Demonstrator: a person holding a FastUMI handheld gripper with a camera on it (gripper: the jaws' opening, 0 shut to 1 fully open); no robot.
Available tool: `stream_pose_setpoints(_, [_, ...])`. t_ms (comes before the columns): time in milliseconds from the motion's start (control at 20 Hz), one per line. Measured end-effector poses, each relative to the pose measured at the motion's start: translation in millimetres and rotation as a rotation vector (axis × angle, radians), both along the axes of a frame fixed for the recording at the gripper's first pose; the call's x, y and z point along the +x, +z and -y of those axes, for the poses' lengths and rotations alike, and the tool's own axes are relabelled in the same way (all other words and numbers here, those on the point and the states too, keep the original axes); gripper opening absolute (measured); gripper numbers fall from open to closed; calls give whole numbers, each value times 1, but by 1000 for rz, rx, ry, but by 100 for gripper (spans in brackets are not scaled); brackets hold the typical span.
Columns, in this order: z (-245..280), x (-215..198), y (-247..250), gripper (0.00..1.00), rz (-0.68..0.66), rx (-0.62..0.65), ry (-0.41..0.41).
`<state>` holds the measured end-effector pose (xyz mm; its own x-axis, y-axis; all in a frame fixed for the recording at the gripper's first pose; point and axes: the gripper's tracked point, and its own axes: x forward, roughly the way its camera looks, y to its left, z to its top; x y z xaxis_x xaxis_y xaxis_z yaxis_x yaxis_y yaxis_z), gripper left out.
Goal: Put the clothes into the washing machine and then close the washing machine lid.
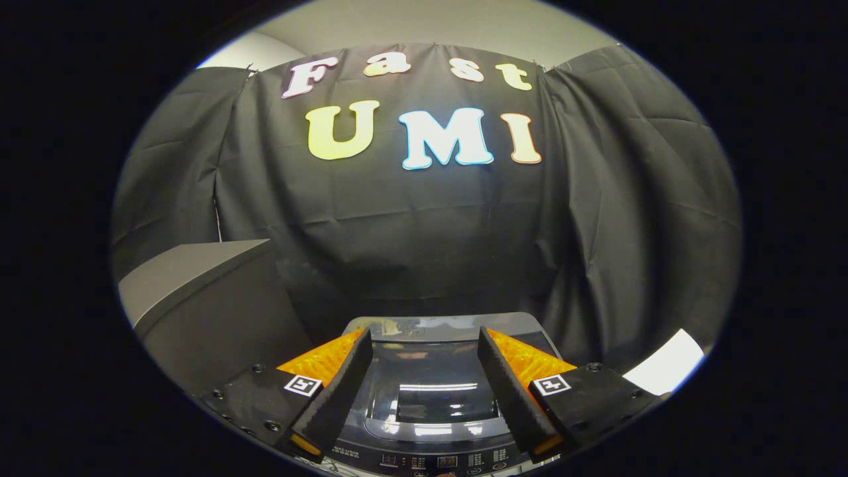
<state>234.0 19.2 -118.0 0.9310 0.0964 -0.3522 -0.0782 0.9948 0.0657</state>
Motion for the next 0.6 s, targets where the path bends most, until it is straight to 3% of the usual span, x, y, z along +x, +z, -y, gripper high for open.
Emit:
stream_pose_setpoints(300, [-3,-8,11,100,21,10,5])
stream_pose_setpoints(600, [0,-23,60,100,97,29,6])
